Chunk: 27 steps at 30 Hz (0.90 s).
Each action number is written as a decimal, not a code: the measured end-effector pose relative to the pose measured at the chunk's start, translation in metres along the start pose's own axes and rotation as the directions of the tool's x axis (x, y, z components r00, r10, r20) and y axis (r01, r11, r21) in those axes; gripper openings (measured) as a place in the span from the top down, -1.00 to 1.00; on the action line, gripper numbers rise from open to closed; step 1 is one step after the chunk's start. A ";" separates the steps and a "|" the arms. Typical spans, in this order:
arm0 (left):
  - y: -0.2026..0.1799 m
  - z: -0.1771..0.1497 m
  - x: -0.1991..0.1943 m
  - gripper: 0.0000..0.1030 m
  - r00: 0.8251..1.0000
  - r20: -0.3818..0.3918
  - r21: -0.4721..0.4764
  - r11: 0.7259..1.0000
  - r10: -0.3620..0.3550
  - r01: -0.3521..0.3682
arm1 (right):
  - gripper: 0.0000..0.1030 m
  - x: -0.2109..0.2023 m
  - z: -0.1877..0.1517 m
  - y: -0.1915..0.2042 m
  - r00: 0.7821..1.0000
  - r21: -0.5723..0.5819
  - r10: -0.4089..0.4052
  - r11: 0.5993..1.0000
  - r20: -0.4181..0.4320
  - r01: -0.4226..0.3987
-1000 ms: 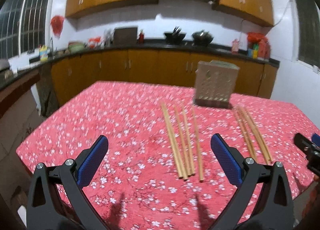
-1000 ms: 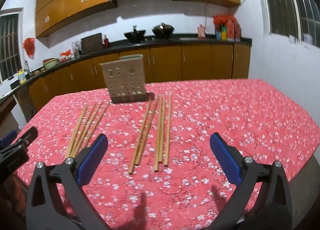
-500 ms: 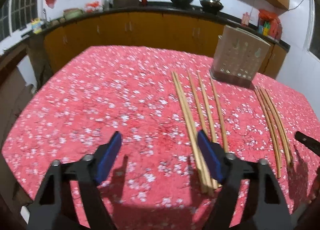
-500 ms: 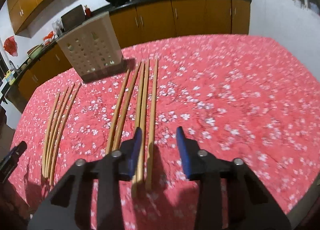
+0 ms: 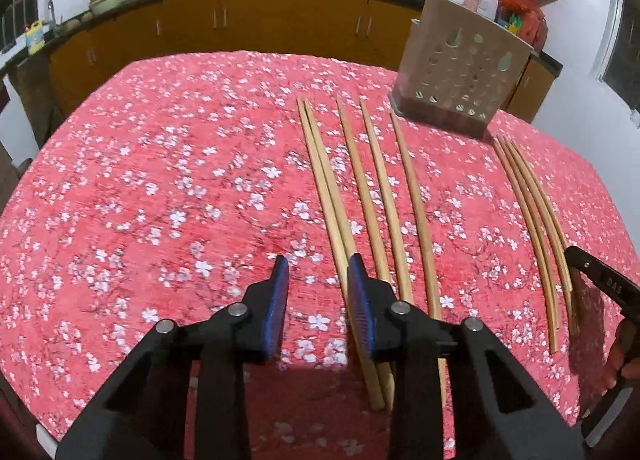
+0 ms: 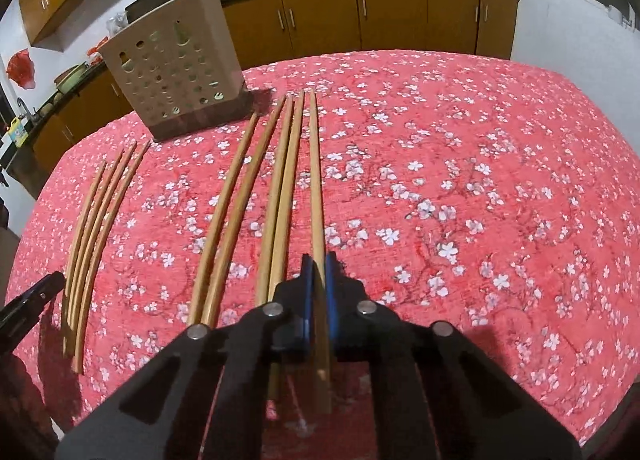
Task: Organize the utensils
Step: 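Lower the right tool onto a wooden chopstick and close it while the left tool grasps another, then lift the held chopsticks with both tools and carry them over the beige utensil holder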
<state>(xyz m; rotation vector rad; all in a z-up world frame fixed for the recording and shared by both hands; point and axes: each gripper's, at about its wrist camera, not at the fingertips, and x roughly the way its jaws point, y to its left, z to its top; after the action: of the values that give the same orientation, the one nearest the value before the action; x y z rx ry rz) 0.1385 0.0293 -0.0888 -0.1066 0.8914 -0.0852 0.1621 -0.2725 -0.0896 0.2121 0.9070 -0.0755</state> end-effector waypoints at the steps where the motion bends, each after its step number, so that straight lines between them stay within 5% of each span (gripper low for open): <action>1: 0.001 0.000 -0.001 0.44 1.000 -0.002 -0.001 1.000 -0.005 0.005 | 0.84 0.000 0.000 0.000 1.000 -0.001 -0.002 1.000 0.000 0.002; 15: -0.007 0.016 0.017 0.84 0.997 -0.028 0.082 0.994 0.072 -0.069 | 0.85 0.004 0.006 0.007 0.999 -0.042 -0.039 0.998 -0.017 0.038; 22: 0.015 0.044 0.038 0.86 0.995 -0.012 0.054 0.993 0.104 -0.103 | 0.85 0.020 0.031 -0.012 0.999 0.004 -0.047 0.999 -0.003 0.047; 27: 0.022 0.045 0.040 0.85 0.998 0.012 0.045 0.997 0.058 -0.059 | 0.85 0.025 0.035 -0.020 0.998 0.022 -0.043 0.999 0.036 0.042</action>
<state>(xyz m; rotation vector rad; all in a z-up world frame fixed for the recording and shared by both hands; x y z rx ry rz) 0.1995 0.0492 -0.0946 -0.0388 0.8807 -0.0500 0.2010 -0.2988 -0.0913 0.2101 0.8749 -0.1281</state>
